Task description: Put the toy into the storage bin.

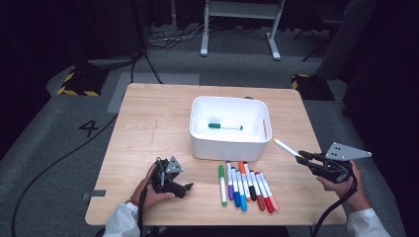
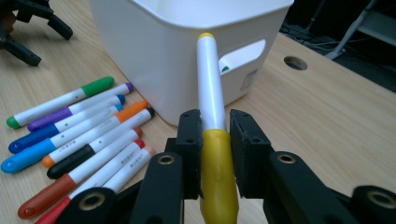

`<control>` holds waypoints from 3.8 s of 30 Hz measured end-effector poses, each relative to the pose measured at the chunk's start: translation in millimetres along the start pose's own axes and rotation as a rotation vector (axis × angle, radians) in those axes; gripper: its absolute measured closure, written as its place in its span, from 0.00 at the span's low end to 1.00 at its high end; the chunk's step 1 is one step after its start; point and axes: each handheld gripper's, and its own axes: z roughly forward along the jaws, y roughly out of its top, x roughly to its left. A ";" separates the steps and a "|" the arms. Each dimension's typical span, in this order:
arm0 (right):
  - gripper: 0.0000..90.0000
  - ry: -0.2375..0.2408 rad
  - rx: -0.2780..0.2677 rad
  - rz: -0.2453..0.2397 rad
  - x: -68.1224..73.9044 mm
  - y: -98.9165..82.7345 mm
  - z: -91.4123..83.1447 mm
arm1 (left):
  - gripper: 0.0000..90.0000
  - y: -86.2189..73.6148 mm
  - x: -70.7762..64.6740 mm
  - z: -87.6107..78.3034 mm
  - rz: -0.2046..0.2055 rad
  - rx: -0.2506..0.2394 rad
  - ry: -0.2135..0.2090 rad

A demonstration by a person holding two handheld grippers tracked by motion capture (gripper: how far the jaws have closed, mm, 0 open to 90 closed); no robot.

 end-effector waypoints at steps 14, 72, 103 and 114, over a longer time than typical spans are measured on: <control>0.84 0.013 -0.020 -0.034 -9.9 35.0 10.8 | 0.10 0.0 0.0 0.0 0.000 0.000 0.000; 0.84 0.330 0.330 -0.286 17.6 143.0 172.0 | 0.10 -0.1 -0.2 -0.1 0.000 0.000 0.000; 0.54 0.235 0.280 -0.224 6.3 135.3 146.0 | 0.10 0.0 -0.4 -0.1 0.008 0.001 -0.005; 0.32 0.077 0.134 -0.176 -7.7 124.1 78.9 | 0.10 0.0 -0.4 -0.1 0.009 0.001 -0.006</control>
